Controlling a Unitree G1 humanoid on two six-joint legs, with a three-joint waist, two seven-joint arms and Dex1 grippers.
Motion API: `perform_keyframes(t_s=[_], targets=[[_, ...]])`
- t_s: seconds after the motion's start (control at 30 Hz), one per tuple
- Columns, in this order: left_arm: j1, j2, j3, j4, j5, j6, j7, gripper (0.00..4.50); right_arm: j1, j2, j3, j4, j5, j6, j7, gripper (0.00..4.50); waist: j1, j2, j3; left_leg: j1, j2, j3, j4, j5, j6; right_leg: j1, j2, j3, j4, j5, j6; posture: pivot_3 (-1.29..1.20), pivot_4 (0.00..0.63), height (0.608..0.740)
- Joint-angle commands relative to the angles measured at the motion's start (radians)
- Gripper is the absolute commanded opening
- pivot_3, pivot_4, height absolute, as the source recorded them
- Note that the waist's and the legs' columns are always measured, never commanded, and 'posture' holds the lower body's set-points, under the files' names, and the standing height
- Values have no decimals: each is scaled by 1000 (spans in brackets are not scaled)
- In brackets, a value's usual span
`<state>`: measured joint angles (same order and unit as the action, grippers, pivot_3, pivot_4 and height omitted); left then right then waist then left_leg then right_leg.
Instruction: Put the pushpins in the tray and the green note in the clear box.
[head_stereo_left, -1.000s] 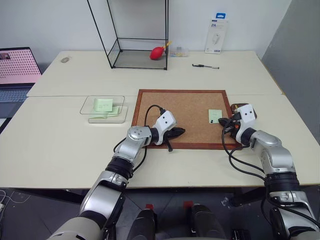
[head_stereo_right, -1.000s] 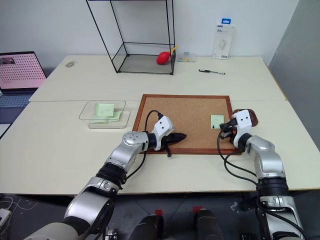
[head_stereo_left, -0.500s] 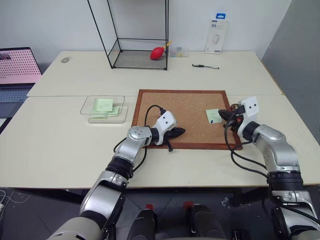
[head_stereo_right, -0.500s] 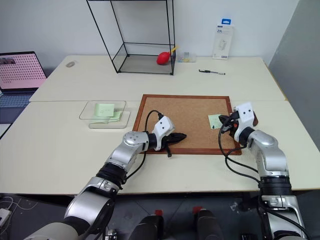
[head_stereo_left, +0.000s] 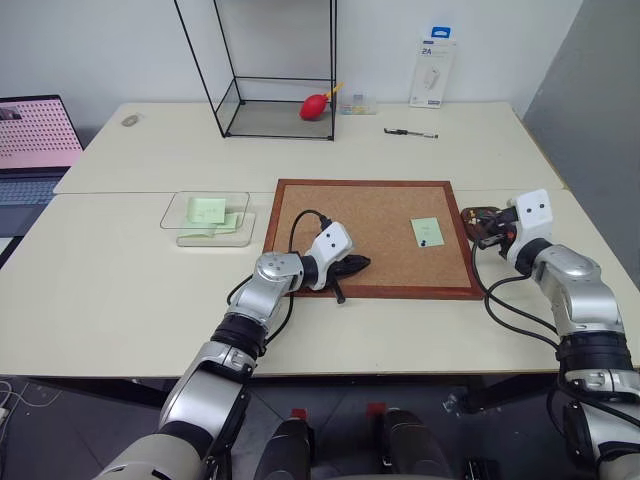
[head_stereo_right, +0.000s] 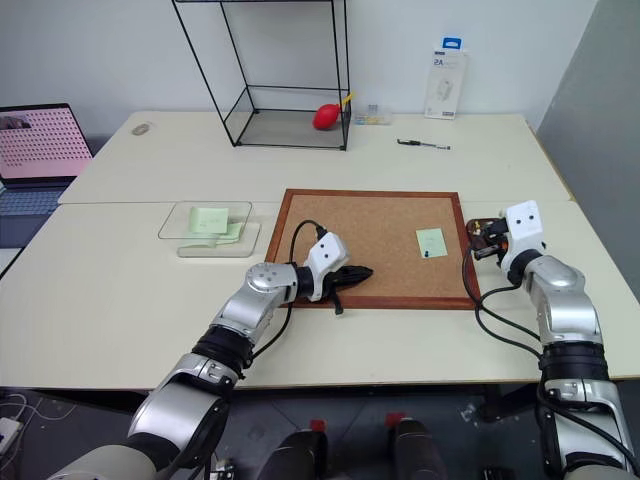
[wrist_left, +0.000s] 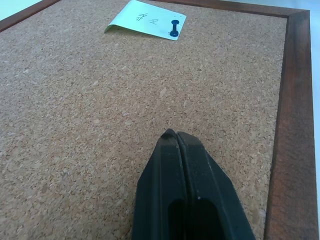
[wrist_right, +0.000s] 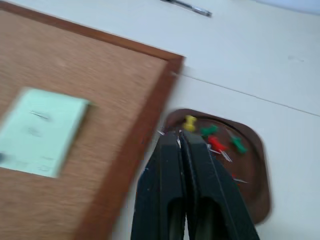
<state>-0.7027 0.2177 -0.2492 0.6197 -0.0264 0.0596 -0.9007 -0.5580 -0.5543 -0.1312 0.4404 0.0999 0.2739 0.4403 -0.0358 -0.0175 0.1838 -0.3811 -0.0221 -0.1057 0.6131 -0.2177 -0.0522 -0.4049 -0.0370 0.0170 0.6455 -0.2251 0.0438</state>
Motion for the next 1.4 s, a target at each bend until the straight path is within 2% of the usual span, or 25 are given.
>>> perform_keyframes(t_s=[0.03, 0.2, 0.23, 0.47, 0.6, 0.8, 0.9, 0.97, 1.07, 1.2, 1.4], targets=[[33, 3, -37, 35, 43, 25, -1, 0, -78, -22, 19, 110, -54, -90, -26, 21, 0, 0, 0, 0, 0, 0, 0, 0, 0, 0, 0, 0, 0, 0, 0, 0, 150, 740], [32, -1, -37, 35, 43, 26, 5, 0, -137, -19, 41, 237, -90, -143, -34, 21, 2, 0, 0, 0, 0, 0, 0, 0, 0, 0, 0, 0, 0, 0, 0, 0, 150, 740], [32, -1, -36, 34, 43, 26, 6, 0, -145, -18, 43, 253, -95, -148, -35, 356, 2, 0, 0, 0, 0, 0, 0, 0, 0, 0, 0, 0, 0, 0, 0, 0, 150, 740], [42, 4, -35, 30, 42, 24, 8, 0, -174, -17, 45, 303, -105, -170, -40, 1788, 1, 0, 0, 0, 0, 0, 0, 0, 0, 0, 0, 0, 0, 0, 0, 0, 150, 740], [41, 3, -36, 30, 42, 25, 10, 0, -177, -18, 34, 292, -100, -171, -39, 2457, 1, 0, 0, 0, 0, 0, 0, 0, 0, 0, 0, 0, 0, 0, 0, 0, 150, 740], [36, -2, -37, 38, 42, 21, 11, 0, -166, -28, 6, 245, -78, -158, -32, 3716, 1, 0, 0, 0, 0, 0, 0, 0, 0, 0, 0, 0, 0, 0, 0, 0, 150, 740], [34, -4, -36, 40, 42, 20, 13, 0, -139, -29, -24, 161, -37, -146, -5, 3716, 1, 0, 0, 0, 0, 0, 0, 0, 0, 0, 0, 0, 0, 0, 0, 0, 150, 740], [34, -4, -36, 41, 41, 20, 13, 0, -81, -24, -29, 43, 22, -107, 66, 3716, 2, 0, 0, 0, 0, 0, 0, 0, 0, 0, 0, 0, 0, 0, 0, 0, 150, 740], [33, -5, -35, 45, 41, 19, 13, 0, 28, -12, -15, -147, 104, -25, 170, 3716, 3, 0, 0, -1, 0, -1, 0, 0, 0, 0, 0, 0, 0, 0, 0, 0, 150, 740], [28, -6, -35, 53, 40, 15, 14, 0, 133, 20, 30, -316, 152, 64, 214, 3716, 3, 0, -1, -1, 0, -1, 0, 0, 0, 1, 0, 0, 0, 0, 0, 0, 150, 740], [18, -9, -36, 67, 39, 10, 12, 0, 132, 77, 92, -314, 121, 76, 198, 3716, 2, 1, -1, 0, 0, -1, 1, 0, 0, 1, 0, 0, 1, 0, 1, 0, 150, 740]])
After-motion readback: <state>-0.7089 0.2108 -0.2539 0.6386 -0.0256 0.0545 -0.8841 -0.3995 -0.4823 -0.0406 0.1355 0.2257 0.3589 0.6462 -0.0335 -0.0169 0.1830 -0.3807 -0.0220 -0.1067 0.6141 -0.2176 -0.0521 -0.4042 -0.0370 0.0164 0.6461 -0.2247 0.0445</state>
